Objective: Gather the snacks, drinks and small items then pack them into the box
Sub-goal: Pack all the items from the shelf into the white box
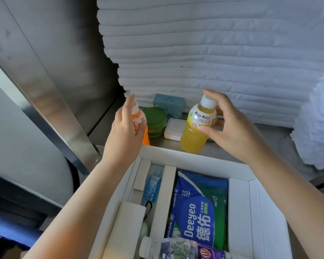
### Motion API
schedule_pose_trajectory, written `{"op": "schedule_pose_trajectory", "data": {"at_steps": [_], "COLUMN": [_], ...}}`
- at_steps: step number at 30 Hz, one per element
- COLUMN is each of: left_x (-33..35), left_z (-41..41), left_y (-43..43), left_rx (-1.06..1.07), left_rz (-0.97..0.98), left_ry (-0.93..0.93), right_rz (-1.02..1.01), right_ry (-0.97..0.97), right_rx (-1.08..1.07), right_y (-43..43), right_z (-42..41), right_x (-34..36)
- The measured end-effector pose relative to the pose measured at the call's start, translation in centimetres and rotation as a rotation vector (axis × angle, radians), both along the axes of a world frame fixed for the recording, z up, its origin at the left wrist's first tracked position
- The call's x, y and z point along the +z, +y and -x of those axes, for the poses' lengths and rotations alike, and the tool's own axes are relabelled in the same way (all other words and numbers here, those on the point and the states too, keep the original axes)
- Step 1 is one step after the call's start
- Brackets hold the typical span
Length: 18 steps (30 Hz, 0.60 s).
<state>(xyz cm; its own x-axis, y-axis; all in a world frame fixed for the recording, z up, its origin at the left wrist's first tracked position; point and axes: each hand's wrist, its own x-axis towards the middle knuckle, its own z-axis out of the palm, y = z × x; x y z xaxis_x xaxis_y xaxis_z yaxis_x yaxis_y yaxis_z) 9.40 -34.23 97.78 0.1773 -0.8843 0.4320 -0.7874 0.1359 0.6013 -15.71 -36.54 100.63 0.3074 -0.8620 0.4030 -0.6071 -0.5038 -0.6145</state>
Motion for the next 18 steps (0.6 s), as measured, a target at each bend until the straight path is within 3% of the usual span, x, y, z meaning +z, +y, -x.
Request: {"op": "schedule_pose_trajectory", "data": {"at_steps": [5,9,14,18], "left_x": [0.2,0.2,1.8,5.2], "left_z": [0.0,0.0,0.5,1.0], "left_y": [0.0,0.1,1.1,2.5], "left_rx": [0.019,0.008,-0.016,-0.073], "left_rz": [-0.004,0.027,0.183,0.272], "left_ry": [0.015,0.008,-0.070,-0.014], "right_rz": [0.103,0.208,0.311,0.333], "right_ry": [-0.048,-0.232,-0.373,-0.416], "right_rx": [-0.046,-0.014,0.040,0.070], "right_y": [0.0,0.7,2.2,3.3], "right_z": [0.5,0.5,0.3,0.5], "right_x": [0.4,0.6,0.9,1.4]}}
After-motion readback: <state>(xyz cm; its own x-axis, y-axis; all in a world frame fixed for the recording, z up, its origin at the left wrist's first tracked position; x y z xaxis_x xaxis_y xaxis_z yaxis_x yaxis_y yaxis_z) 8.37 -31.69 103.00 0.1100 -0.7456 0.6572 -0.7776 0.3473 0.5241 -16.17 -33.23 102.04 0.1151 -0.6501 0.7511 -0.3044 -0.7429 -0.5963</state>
